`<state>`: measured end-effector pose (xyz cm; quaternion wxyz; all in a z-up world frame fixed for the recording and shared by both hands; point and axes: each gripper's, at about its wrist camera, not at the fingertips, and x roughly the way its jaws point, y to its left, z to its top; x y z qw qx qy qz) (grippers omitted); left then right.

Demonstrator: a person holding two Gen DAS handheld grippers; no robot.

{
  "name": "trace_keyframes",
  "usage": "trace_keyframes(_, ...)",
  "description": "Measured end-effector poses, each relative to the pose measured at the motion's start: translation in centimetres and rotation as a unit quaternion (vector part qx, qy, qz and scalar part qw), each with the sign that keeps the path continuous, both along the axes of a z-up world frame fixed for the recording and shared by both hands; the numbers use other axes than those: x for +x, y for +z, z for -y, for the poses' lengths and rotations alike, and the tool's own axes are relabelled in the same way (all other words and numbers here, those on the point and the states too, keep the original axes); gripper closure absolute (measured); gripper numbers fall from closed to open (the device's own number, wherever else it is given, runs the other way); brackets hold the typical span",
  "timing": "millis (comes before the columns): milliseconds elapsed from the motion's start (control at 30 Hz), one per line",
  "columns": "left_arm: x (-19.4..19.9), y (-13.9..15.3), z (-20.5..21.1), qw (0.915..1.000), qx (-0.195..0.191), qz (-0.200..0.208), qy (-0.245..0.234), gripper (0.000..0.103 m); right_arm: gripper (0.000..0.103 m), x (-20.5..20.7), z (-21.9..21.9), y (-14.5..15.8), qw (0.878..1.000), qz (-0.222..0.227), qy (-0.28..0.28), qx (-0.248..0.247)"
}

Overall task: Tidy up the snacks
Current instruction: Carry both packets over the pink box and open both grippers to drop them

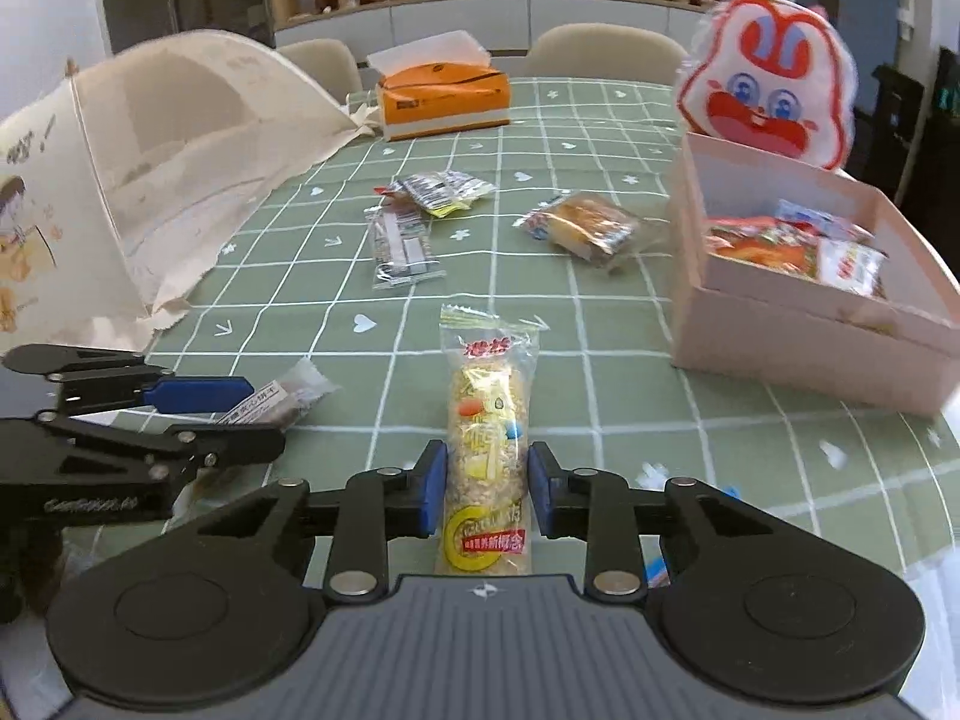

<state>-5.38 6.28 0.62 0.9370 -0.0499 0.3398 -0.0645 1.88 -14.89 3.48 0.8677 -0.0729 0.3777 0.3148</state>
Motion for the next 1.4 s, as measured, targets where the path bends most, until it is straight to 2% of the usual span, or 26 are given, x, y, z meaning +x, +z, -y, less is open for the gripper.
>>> trace_keyframes(100, -0.1, 0.2, 0.9, 0.9999, -0.005, -0.002, -0.015, 0.061, 0.074, -0.7, 2.7, 1.0, 1.000, 0.004, -0.011, 0.019)
trace_keyframes(233, 0.0, 1.2, 3.0, 0.9991, -0.021, 0.007, -0.037, 0.064, 0.074, -1.3, 6.2, 3.2, 0.998, 0.031, -0.029, 0.041)
trace_keyframes(333, 0.8, 4.1, 4.8, 0.9973, -0.038, 0.032, -0.055, 0.065, 0.074, -0.9, 9.0, 5.9, 0.995, 0.059, -0.043, 0.068)
trace_keyframes(467, 2.2, 10.9, 7.0, 0.9912, -0.032, 0.110, -0.066, 0.065, 0.074, 0.5, 12.7, 11.5, 0.984, 0.122, -0.067, 0.112)
trace_keyframes(533, 3.6, 13.9, 8.0, 0.9862, -0.030, 0.150, -0.065, 0.064, 0.074, 1.8, 14.2, 14.2, 0.977, 0.146, -0.081, 0.131)
trace_keyframes(600, 6.1, 16.3, 9.1, 0.9822, -0.041, 0.170, -0.068, 0.064, 0.074, 3.3, 15.4, 16.3, 0.971, 0.161, -0.097, 0.149)
trace_keyframes(667, 9.4, 17.5, 10.1, 0.9817, -0.061, 0.166, -0.070, 0.064, 0.074, 4.8, 16.4, 17.8, 0.965, 0.178, -0.119, 0.153)
trace_keyframes(733, 13.1, 17.2, 11.3, 0.9840, -0.076, 0.145, -0.071, 0.064, 0.074, 6.2, 17.2, 18.3, 0.960, 0.192, -0.139, 0.148)
trace_keyframes(800, 16.8, 15.6, 12.5, 0.9875, -0.088, 0.116, -0.061, 0.064, 0.074, 7.4, 17.9, 18.0, 0.959, 0.192, -0.151, 0.142)
trace_keyframes(933, 23.9, 9.8, 14.1, 0.9915, -0.118, 0.040, -0.037, 0.063, 0.074, 9.7, 19.0, 15.9, 0.962, 0.175, -0.166, 0.130)
trace_keyframes(967, 25.4, 8.2, 14.1, 0.9918, -0.123, 0.018, -0.031, 0.063, 0.074, 10.4, 19.1, 15.2, 0.963, 0.169, -0.167, 0.124)
trace_keyframes(1033, 27.0, 6.3, 14.0, 0.9929, -0.117, 0.001, -0.022, 0.063, 0.074, 11.9, 18.8, 13.7, 0.966, 0.155, -0.169, 0.117)
trace_keyframes(1100, 27.5, 5.6, 13.5, 0.9927, -0.116, 0.014, -0.028, 0.063, 0.074, 13.7, 18.1, 12.2, 0.970, 0.130, -0.168, 0.116)
trace_keyframes(1267, 25.2, 7.2, 9.2, 0.9863, -0.159, 0.040, -0.016, 0.063, 0.074, 18.8, 13.6, 8.4, 0.980, 0.039, -0.148, 0.125)
trace_keyframes(1400, 21.5, 7.7, 4.2, 0.9877, -0.146, 0.048, 0.025, 0.063, 0.074, 22.9, 8.4, 5.2, 0.984, -0.052, -0.124, 0.118)
